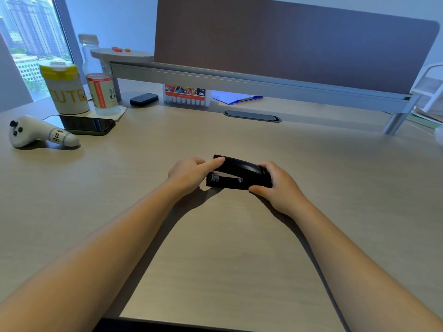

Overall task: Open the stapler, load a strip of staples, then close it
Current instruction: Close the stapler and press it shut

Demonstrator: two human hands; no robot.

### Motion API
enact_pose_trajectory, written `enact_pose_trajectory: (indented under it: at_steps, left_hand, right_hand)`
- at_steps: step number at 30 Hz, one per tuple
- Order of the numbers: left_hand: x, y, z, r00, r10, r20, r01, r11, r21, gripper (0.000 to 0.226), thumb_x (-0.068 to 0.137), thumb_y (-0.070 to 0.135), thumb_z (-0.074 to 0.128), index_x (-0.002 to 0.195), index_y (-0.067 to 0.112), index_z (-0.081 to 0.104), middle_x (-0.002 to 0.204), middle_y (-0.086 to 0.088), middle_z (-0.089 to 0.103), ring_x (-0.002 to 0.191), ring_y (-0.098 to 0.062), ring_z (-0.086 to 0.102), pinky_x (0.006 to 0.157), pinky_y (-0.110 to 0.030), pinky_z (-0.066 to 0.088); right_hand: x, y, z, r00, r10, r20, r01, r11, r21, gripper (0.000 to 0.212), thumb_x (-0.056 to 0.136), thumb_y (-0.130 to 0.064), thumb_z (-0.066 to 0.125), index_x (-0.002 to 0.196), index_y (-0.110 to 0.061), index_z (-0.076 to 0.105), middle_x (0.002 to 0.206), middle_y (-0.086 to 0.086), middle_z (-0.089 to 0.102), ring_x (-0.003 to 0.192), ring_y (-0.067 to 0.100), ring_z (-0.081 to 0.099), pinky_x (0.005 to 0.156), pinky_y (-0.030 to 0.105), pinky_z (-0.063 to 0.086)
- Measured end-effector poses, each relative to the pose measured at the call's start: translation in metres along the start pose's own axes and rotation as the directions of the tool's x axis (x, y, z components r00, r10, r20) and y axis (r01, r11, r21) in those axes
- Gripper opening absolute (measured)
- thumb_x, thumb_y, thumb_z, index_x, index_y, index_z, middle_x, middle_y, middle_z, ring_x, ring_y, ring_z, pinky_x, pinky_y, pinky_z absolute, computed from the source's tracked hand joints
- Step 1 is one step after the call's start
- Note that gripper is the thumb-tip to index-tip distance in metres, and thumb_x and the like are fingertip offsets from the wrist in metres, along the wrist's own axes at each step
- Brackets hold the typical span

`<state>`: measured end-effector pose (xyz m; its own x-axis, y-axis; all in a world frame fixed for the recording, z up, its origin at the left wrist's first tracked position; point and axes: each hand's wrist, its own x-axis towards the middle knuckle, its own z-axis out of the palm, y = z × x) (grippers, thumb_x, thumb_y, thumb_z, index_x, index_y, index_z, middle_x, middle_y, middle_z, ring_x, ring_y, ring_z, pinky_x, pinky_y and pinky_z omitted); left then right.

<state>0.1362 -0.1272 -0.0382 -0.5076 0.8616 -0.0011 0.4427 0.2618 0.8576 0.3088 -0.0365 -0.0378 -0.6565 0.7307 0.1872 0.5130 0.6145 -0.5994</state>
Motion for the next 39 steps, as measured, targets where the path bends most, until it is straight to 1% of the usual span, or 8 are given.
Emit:
enact_pose_trajectory:
  at_steps: [4, 7, 11, 14, 17, 23, 33, 39]
  left_hand:
    - [0.001, -0.001, 0.000, 1.000, 0.020, 0.019, -0.021, 1.000, 0.019, 0.036, 0.077, 0.051, 0.052, 0.053, 0.023, 0.053, 0.058, -0.004, 0.049, 0.069, -0.024, 0.050, 0.068, -0.034, 0.038]
    - [0.002, -0.001, -0.001, 0.999, 0.031, 0.038, -0.032, 0.999, 0.039, 0.036, 0.079, 0.051, 0.049, 0.060, 0.021, 0.056, 0.068, -0.008, 0.055, 0.075, -0.026, 0.054, 0.072, -0.036, 0.040]
    - [0.004, -0.001, -0.005, 0.997, 0.039, 0.072, -0.042, 0.998, 0.045, 0.041, 0.079, 0.057, 0.042, 0.078, 0.021, 0.060, 0.094, -0.008, 0.064, 0.097, -0.027, 0.056, 0.089, -0.041, 0.043]
    - [0.003, -0.003, -0.007, 0.988, 0.046, 0.145, -0.068, 0.986, 0.153, 0.033, 0.074, 0.046, 0.059, 0.090, 0.017, 0.058, 0.101, -0.008, 0.062, 0.099, -0.025, 0.054, 0.086, -0.038, 0.043]
    - [0.002, -0.006, -0.005, 0.987, 0.116, 0.109, -0.146, 0.931, 0.333, 0.043, 0.070, 0.031, 0.070, 0.106, 0.011, 0.058, 0.113, -0.011, 0.061, 0.105, -0.026, 0.053, 0.090, -0.040, 0.043]
    - [0.020, -0.009, -0.005, 0.980, 0.191, 0.059, -0.197, 0.883, 0.425, 0.038, 0.071, 0.036, 0.067, 0.101, 0.014, 0.061, 0.109, -0.010, 0.064, 0.101, -0.025, 0.053, 0.082, -0.039, 0.042]
    - [0.113, -0.006, 0.005, 0.986, 0.169, 0.005, -0.149, 0.859, 0.490, 0.043, 0.078, 0.043, 0.056, 0.113, 0.019, 0.058, 0.114, -0.008, 0.064, 0.102, -0.025, 0.055, 0.077, -0.036, 0.044]
    - [0.169, -0.003, 0.013, 0.988, 0.142, -0.053, -0.092, 0.837, 0.539, 0.041, 0.082, 0.046, 0.049, 0.116, 0.024, 0.055, 0.116, -0.011, 0.063, 0.104, -0.029, 0.055, 0.087, -0.041, 0.044]
  right_hand:
    - [0.001, 0.000, 0.001, 1.000, -0.002, 0.006, 0.003, 1.000, -0.001, 0.043, 0.078, -0.022, 0.064, 0.116, -0.016, 0.045, 0.116, 0.012, 0.058, 0.106, 0.029, 0.051, 0.093, 0.050, 0.043]
    - [-0.001, 0.000, 0.001, 1.000, 0.008, -0.001, -0.008, 1.000, 0.007, 0.046, 0.077, -0.021, 0.064, 0.119, -0.016, 0.043, 0.119, 0.012, 0.056, 0.109, 0.029, 0.049, 0.096, 0.050, 0.042]
    - [-0.003, 0.002, 0.000, 0.994, 0.100, -0.032, -0.098, 0.993, 0.067, 0.052, 0.075, -0.020, 0.067, 0.120, -0.012, 0.041, 0.123, 0.011, 0.053, 0.113, 0.028, 0.048, 0.097, 0.042, 0.042]
    - [-0.005, 0.007, -0.004, 0.987, 0.155, -0.049, -0.152, 0.987, 0.048, 0.047, 0.074, -0.023, 0.068, 0.114, -0.009, 0.047, 0.119, 0.013, 0.055, 0.113, 0.029, 0.048, 0.097, 0.046, 0.042]
    - [-0.006, 0.009, -0.006, 0.988, 0.151, -0.040, -0.152, 0.987, -0.048, 0.038, 0.077, -0.027, 0.064, 0.109, -0.010, 0.053, 0.116, 0.014, 0.054, 0.113, 0.030, 0.045, 0.096, 0.045, 0.041]
    - [0.008, 0.013, -0.003, 0.987, 0.142, -0.070, -0.149, 0.982, -0.116, 0.038, 0.078, -0.032, 0.062, 0.110, -0.014, 0.054, 0.118, 0.012, 0.055, 0.113, 0.029, 0.043, 0.090, 0.038, 0.037]
    - [0.101, 0.039, 0.003, 0.975, 0.181, -0.131, -0.200, 0.968, -0.150, 0.036, 0.081, -0.033, 0.058, 0.111, -0.013, 0.053, 0.117, 0.013, 0.056, 0.109, 0.031, 0.048, 0.087, 0.040, 0.041]
    - [0.160, 0.053, 0.012, 0.962, 0.180, -0.205, -0.218, 0.960, -0.177, 0.034, 0.082, -0.032, 0.056, 0.109, -0.011, 0.054, 0.110, 0.014, 0.061, 0.102, 0.032, 0.053, 0.080, 0.038, 0.041]
